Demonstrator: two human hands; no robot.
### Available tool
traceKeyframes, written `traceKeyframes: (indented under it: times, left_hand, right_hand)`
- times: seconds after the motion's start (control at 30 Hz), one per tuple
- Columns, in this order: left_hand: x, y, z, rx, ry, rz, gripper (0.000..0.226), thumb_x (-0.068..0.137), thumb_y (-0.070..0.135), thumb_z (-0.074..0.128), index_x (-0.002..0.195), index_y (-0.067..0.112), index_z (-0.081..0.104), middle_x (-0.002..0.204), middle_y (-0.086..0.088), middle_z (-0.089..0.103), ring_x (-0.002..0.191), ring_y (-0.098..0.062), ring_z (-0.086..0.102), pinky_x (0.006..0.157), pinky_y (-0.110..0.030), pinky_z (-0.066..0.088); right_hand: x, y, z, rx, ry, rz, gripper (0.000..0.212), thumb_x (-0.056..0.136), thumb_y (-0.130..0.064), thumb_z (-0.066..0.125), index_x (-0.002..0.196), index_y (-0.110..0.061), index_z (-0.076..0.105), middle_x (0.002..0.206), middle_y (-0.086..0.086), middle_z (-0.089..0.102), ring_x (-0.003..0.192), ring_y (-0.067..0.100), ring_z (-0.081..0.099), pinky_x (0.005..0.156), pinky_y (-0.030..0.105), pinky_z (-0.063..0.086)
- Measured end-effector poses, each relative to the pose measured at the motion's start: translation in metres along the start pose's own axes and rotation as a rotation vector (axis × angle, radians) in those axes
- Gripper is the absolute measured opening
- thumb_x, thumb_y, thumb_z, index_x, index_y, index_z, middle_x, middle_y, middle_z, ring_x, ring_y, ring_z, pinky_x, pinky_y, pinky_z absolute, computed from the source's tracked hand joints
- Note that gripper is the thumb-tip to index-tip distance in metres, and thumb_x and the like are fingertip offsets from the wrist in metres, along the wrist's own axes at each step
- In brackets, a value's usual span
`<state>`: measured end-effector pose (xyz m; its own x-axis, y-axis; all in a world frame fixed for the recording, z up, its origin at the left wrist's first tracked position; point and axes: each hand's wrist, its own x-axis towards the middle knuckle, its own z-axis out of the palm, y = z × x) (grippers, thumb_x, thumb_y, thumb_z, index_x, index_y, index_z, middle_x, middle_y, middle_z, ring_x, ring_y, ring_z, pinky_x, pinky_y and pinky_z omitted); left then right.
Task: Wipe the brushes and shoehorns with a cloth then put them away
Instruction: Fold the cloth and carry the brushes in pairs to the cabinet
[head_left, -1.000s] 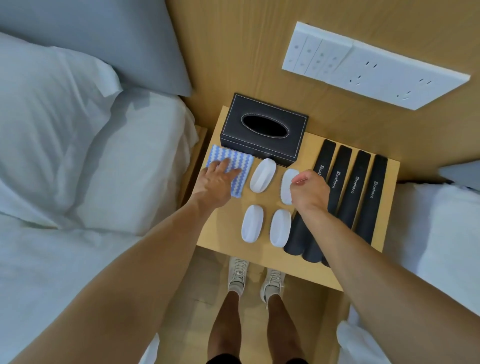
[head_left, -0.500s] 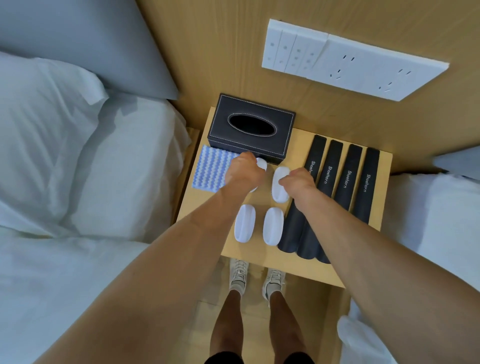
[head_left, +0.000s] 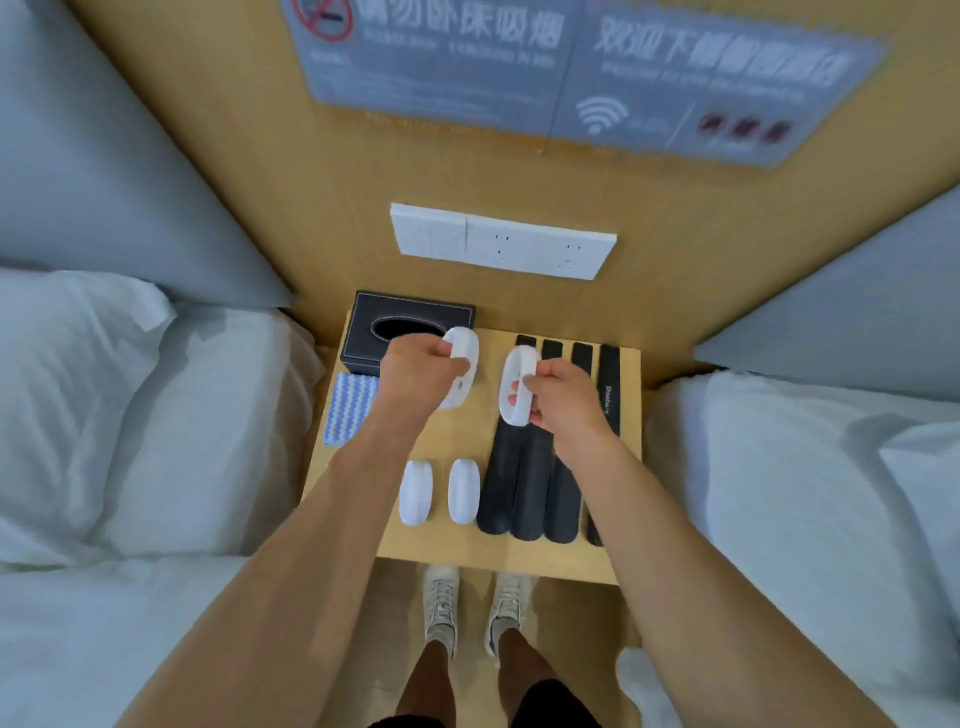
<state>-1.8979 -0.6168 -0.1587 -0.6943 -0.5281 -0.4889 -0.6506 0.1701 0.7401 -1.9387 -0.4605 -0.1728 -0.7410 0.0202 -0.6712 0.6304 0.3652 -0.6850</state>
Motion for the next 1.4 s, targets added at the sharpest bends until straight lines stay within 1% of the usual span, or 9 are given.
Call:
traceKeyframes:
  times: [0.1,0.27,0.4,0.63,0.73,0.93,1.07,1.3,1.4]
  left_hand:
    - [-0.04,0.049,-0.006,-0.087,-0.028,0.083,0.017,0.077,0.015,0.076,0.071,0.026,0.066,0.082,0.007,0.065,0.074,-0.013,0.062,0.059,-0.028,0.055]
    - [-0.111,0.113,-0.011,-0.212,-0.088,0.255,0.009,0.081,0.014,0.075,0.087,0.014,0.068,0.088,-0.005,0.07,0.087,-0.02,0.068,0.084,-0.044,0.059]
    - [-0.155,0.149,-0.007,-0.306,-0.138,0.394,0.01,0.083,0.017,0.076,0.09,0.019,0.069,0.092,-0.008,0.072,0.09,-0.024,0.07,0.082,-0.049,0.059]
    - [-0.209,0.2,0.019,-0.305,-0.312,0.66,0.012,0.084,0.023,0.075,0.095,0.024,0.071,0.09,0.001,0.073,0.086,-0.016,0.07,0.083,-0.042,0.059]
    - [-0.228,0.212,0.032,-0.258,-0.436,0.755,0.014,0.083,0.024,0.076,0.095,0.027,0.071,0.087,0.008,0.073,0.082,-0.008,0.07,0.077,-0.032,0.059]
    - [-0.272,0.203,0.05,-0.253,-0.734,0.876,0.013,0.083,0.024,0.076,0.09,0.035,0.072,0.085,0.019,0.072,0.08,0.003,0.067,0.061,-0.005,0.048]
    - [-0.303,0.18,0.057,-0.23,-0.935,0.892,0.016,0.084,0.028,0.075,0.1,0.028,0.074,0.089,0.013,0.074,0.085,-0.002,0.068,0.07,-0.014,0.052]
    - [-0.371,0.139,0.071,-0.205,-1.27,0.925,0.014,0.084,0.029,0.074,0.084,0.043,0.074,0.086,0.016,0.074,0.083,-0.003,0.069,0.064,-0.011,0.052]
    - [-0.404,0.121,0.072,-0.186,-1.418,0.928,0.01,0.086,0.025,0.073,0.09,0.034,0.075,0.089,0.011,0.075,0.084,-0.007,0.07,0.071,-0.019,0.056]
  right_hand:
    - [-0.036,-0.027,-0.04,0.097,-0.004,-0.089,0.013,0.095,-0.011,0.06,0.096,-0.024,0.063,0.121,0.007,0.064,0.11,0.028,0.064,0.096,0.047,0.056]
    - [-0.099,-0.057,-0.108,0.25,0.015,-0.284,0.008,0.096,-0.015,0.06,0.1,-0.018,0.066,0.107,0.007,0.071,0.105,0.027,0.066,0.085,0.04,0.058]
    - [-0.14,-0.066,-0.153,0.333,0.07,-0.419,0.008,0.096,-0.02,0.062,0.1,-0.024,0.068,0.097,-0.002,0.074,0.101,0.02,0.068,0.083,0.036,0.059]
    - [-0.204,-0.066,-0.209,0.408,0.329,-0.576,0.008,0.096,-0.025,0.064,0.103,-0.028,0.066,0.092,-0.011,0.072,0.099,0.015,0.068,0.086,0.034,0.059]
    - [-0.232,-0.056,-0.222,0.442,0.485,-0.621,0.007,0.095,-0.026,0.064,0.098,-0.032,0.064,0.085,-0.019,0.071,0.095,0.015,0.068,0.079,0.024,0.057]
    - [-0.292,-0.014,-0.221,0.537,0.789,-0.588,0.009,0.094,-0.022,0.066,0.099,-0.029,0.065,0.096,-0.01,0.072,0.094,0.018,0.07,0.087,0.032,0.059]
    - [-0.336,0.022,-0.208,0.601,0.963,-0.529,0.009,0.096,-0.02,0.064,0.101,-0.028,0.066,0.098,-0.011,0.071,0.099,0.02,0.069,0.092,0.037,0.058]
    - [-0.418,0.08,-0.188,0.7,1.225,-0.46,0.01,0.095,-0.012,0.062,0.102,-0.013,0.07,0.1,0.001,0.073,0.098,0.024,0.069,0.092,0.051,0.057]
    - [-0.453,0.106,-0.176,0.742,1.354,-0.434,0.011,0.094,-0.008,0.062,0.101,-0.011,0.07,0.097,0.004,0.074,0.094,0.022,0.07,0.091,0.054,0.054]
